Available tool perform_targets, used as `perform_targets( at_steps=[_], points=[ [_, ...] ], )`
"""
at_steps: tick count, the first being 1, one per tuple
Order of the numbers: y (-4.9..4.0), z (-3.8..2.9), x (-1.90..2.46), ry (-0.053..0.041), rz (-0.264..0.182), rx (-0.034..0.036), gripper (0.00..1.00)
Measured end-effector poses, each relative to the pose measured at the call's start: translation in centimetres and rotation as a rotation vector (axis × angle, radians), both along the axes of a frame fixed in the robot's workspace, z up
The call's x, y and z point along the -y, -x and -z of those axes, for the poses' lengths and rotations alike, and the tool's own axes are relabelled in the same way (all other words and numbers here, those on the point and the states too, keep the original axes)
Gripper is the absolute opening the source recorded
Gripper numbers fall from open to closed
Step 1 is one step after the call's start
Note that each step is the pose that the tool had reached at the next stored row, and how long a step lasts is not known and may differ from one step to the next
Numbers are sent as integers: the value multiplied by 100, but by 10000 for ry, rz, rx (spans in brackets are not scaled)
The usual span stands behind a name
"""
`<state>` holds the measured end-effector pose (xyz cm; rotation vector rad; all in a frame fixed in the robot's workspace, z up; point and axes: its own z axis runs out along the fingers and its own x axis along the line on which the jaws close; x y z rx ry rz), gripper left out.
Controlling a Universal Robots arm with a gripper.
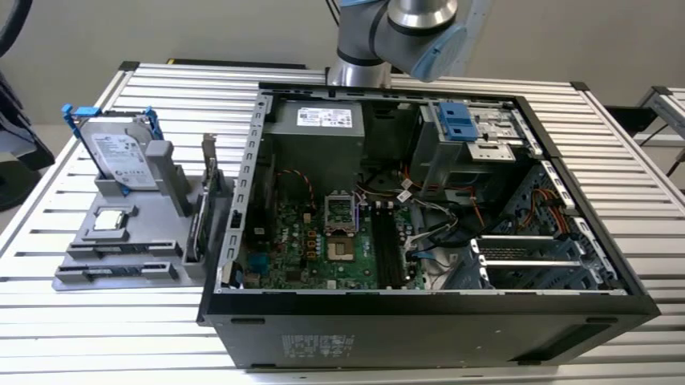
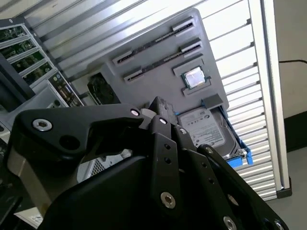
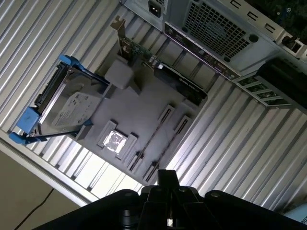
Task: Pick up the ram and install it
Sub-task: 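Pick up the ram and move it above insertion slot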
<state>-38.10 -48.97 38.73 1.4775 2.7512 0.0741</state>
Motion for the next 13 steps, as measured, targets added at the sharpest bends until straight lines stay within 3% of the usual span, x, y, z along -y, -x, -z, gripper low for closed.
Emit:
perform_targets(
  at_steps=[13],
  points=[
    [0,0,0,-1,752,1,0]
  ],
)
